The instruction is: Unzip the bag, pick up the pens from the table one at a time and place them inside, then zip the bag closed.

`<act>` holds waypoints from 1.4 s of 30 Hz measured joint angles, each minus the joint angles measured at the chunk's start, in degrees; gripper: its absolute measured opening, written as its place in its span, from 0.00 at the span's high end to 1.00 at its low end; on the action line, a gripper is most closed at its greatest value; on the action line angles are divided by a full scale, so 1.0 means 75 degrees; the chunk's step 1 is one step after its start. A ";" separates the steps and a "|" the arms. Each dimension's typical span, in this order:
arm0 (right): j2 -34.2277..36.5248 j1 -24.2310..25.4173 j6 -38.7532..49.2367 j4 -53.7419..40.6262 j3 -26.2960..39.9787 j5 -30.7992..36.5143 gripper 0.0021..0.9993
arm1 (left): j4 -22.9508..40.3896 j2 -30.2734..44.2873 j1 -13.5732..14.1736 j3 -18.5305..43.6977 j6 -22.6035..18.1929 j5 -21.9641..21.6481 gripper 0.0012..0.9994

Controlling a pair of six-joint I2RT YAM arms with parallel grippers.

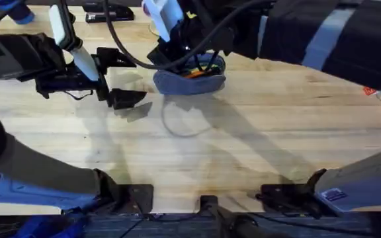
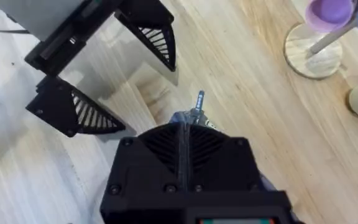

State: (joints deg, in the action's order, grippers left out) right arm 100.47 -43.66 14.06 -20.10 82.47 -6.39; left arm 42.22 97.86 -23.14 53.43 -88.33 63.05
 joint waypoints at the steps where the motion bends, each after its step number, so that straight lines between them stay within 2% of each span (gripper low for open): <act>1: 0.0000 0.0000 0.0000 -0.0006 0.0001 0.0008 0.97 | -0.0001 0.0000 0.0000 0.0000 0.0000 0.0000 0.01; 7: 0.0000 0.0000 -0.0028 -0.0012 -0.0001 0.0080 0.97 | -0.0003 0.0000 0.0000 0.0000 0.0000 0.0000 0.01; 8: 0.0000 0.0000 -0.0090 -0.0012 0.0001 0.0090 0.92 | -0.0003 0.0000 0.0000 0.0000 0.0000 0.0000 0.01; 14: 0.0000 0.0000 -0.0418 -0.0305 0.0001 0.0322 0.07 | -0.0003 0.0000 0.0000 0.0000 0.0000 0.0000 0.01; 15: 0.0000 0.0000 -0.0444 -0.0358 -0.0001 0.0344 0.02 | -0.0003 0.0000 0.0000 0.0000 0.0000 0.0000 0.01; 28: 0.0000 0.0000 -0.0684 -0.0465 0.0002 0.0367 0.00 | -0.0003 0.0000 0.0000 0.0000 0.0000 0.0000 0.01; 31: 0.0003 0.0000 -0.0740 -0.1090 0.0153 0.0367 0.00 | -0.0003 0.0000 0.0000 0.0000 0.0000 0.0000 0.01; 39: 0.0427 -0.0006 -0.0828 -0.2635 0.1991 0.0370 0.00 | -0.0003 0.0000 0.0000 0.0000 0.0000 0.0000 0.01; 40: 0.1222 -0.0055 -0.0851 -0.3689 0.3317 0.0373 0.00 | -0.0003 0.0000 0.0000 0.0000 0.0000 0.0002 0.01; 42: 0.1427 -0.0093 -0.0851 -0.3678 0.3388 0.0370 0.00 | -0.0003 0.0000 0.0000 0.0000 0.0000 0.0000 0.01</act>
State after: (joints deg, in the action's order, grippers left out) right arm 111.17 -44.36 7.68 -47.68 107.87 -3.62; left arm 42.19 97.86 -23.14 53.43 -88.33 63.05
